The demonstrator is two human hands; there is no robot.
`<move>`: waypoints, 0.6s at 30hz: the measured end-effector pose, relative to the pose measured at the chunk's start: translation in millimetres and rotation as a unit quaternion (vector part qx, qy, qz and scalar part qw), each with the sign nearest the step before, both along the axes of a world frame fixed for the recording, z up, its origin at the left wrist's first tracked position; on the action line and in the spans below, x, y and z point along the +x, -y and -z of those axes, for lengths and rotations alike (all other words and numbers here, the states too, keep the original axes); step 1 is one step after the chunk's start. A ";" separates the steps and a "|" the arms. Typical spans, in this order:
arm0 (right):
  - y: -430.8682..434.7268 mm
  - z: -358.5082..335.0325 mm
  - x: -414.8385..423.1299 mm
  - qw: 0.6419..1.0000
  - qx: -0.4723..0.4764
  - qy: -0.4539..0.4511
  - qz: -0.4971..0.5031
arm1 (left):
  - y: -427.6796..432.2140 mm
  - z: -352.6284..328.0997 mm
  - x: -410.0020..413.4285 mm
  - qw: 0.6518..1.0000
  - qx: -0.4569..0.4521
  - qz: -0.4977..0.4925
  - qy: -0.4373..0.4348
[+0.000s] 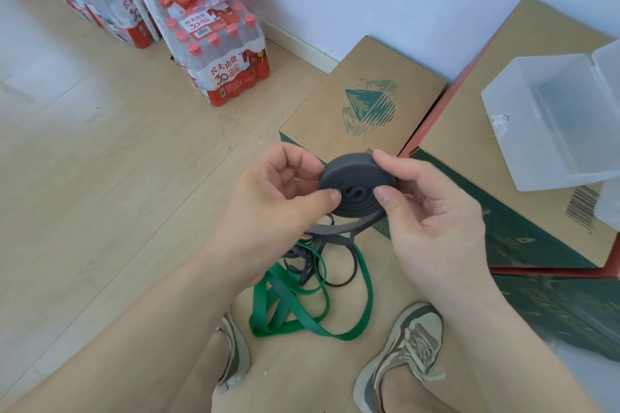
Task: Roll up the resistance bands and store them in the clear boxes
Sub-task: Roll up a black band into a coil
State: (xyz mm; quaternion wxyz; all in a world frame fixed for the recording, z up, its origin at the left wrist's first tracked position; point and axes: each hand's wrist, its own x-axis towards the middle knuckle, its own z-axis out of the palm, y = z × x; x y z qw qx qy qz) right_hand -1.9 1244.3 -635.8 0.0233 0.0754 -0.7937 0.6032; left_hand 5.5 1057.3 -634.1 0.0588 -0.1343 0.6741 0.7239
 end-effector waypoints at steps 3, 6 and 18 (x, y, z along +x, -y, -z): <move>-2.2 6.0 2.3 0.990 0.114 -0.082 -0.030 | -4.0 0.8 5.2 0.983 -0.174 0.037 -0.053; -1.4 11.6 1.5 0.974 0.182 -0.117 -0.063 | -7.4 2.3 9.9 0.969 -0.206 0.095 -0.100; 0.5 3.3 -1.4 0.998 0.018 -0.061 -0.006 | -3.8 -4.0 5.8 0.994 -0.088 0.005 -0.067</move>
